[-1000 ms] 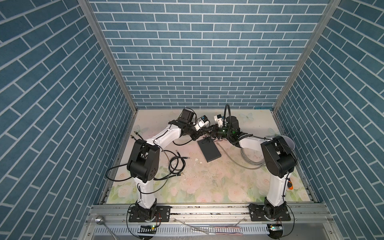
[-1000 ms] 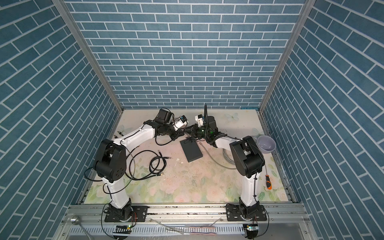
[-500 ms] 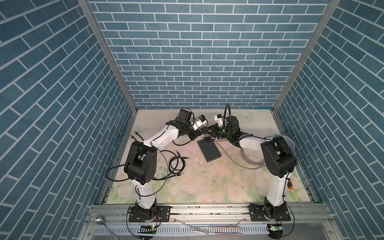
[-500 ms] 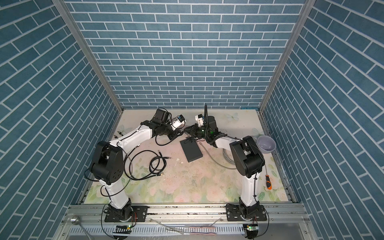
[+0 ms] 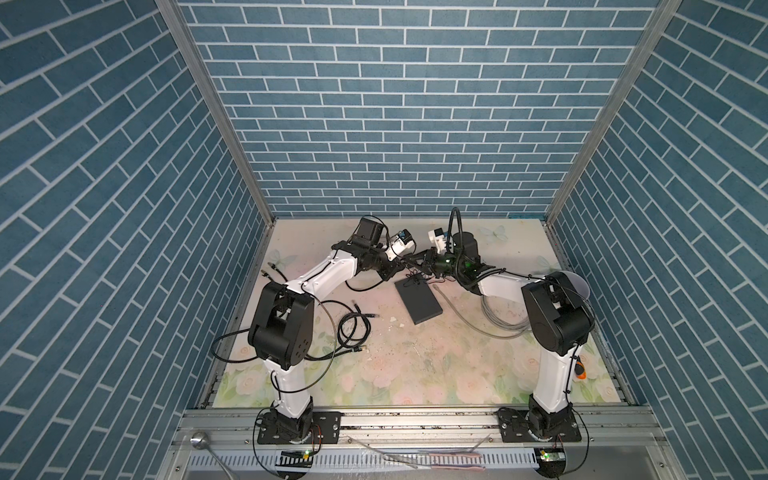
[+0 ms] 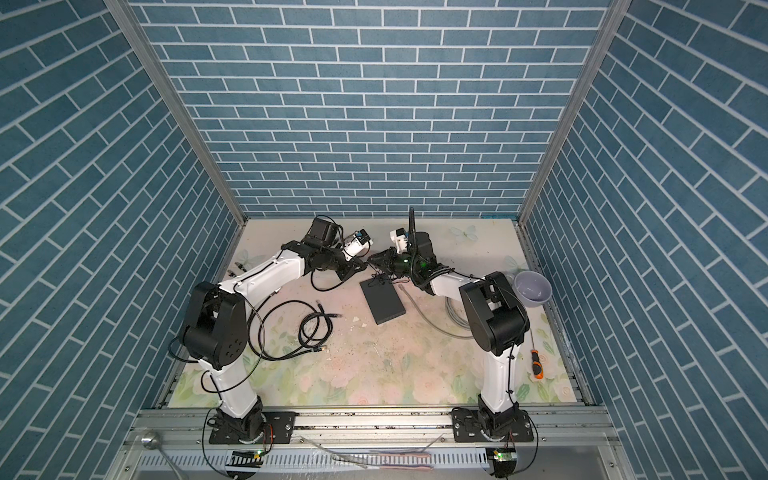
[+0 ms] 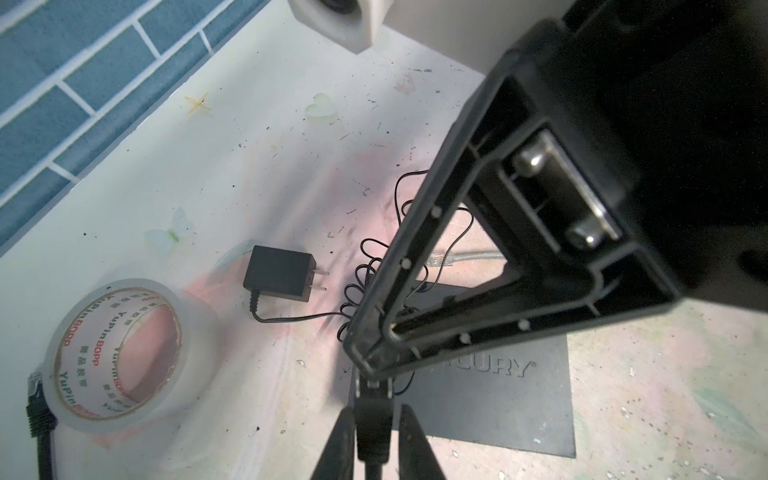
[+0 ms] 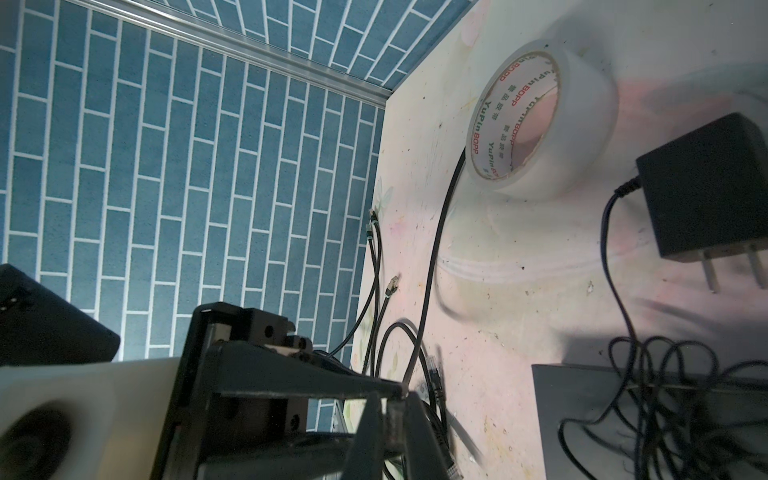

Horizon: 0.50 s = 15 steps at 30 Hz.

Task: Insert the plug into the switch port
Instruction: 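Open the right gripper and draw it back while the left gripper holds the plug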

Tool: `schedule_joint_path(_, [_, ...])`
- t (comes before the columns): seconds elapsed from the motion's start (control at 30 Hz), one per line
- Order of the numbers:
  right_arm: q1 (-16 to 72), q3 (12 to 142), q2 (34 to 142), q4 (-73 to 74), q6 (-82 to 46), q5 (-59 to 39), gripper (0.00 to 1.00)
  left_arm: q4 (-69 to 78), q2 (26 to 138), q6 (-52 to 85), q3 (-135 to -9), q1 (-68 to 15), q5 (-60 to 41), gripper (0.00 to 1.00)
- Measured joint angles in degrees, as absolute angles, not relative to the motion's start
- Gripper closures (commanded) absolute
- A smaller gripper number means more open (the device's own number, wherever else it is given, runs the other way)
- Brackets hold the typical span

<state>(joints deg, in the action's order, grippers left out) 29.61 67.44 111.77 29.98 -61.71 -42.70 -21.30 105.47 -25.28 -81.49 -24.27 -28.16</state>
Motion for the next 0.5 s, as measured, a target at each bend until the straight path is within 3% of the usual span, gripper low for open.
schedule_joint_path(0.2, [29.61,67.44,111.77,30.09,-61.73,-42.87,0.96,-21.12,105.49,-25.3,-81.52,-24.29,-28.16,0.75])
schedule_joint_path(0.5, [29.63,67.46,111.77,30.52,-61.98,-43.03,0.97,-21.02,105.71,-25.06,-81.73,-24.27,-28.16,0.78])
